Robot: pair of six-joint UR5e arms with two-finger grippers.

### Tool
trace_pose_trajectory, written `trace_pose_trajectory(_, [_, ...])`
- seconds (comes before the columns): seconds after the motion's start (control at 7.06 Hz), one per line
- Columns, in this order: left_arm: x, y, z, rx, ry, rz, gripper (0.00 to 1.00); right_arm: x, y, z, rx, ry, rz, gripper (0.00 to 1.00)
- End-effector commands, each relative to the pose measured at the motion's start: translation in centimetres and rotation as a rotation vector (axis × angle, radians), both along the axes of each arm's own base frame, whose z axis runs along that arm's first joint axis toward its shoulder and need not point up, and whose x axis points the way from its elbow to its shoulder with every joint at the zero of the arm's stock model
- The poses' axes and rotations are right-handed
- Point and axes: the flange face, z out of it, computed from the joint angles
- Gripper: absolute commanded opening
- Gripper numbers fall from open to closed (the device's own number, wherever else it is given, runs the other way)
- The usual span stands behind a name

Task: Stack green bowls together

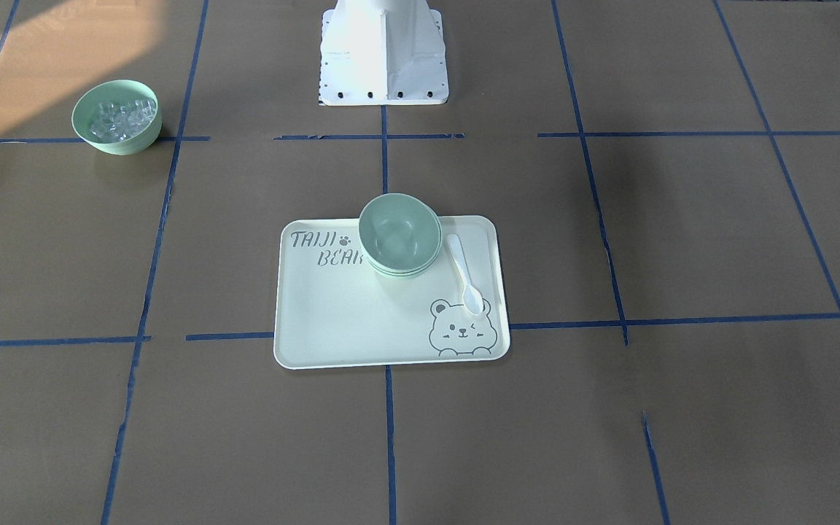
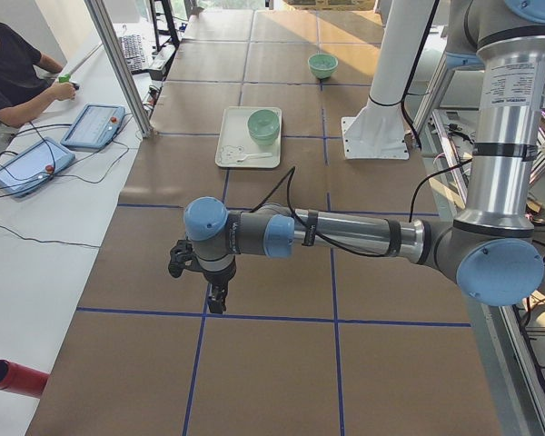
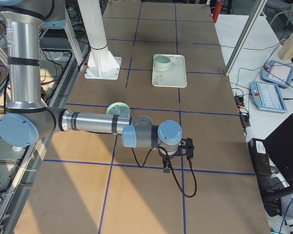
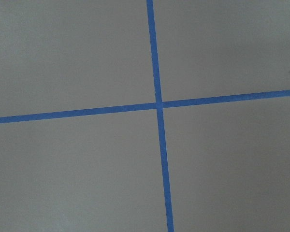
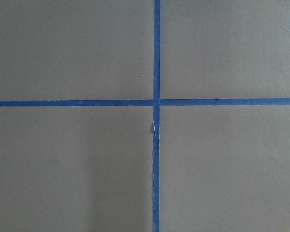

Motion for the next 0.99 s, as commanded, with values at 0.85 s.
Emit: trace_pose_trajectory(0.85, [0.08, -0.04, 0.13, -0.003, 0.000, 0.002, 1.00, 0.03, -0.48, -0.54, 0.007, 0.003, 0.005, 1.00])
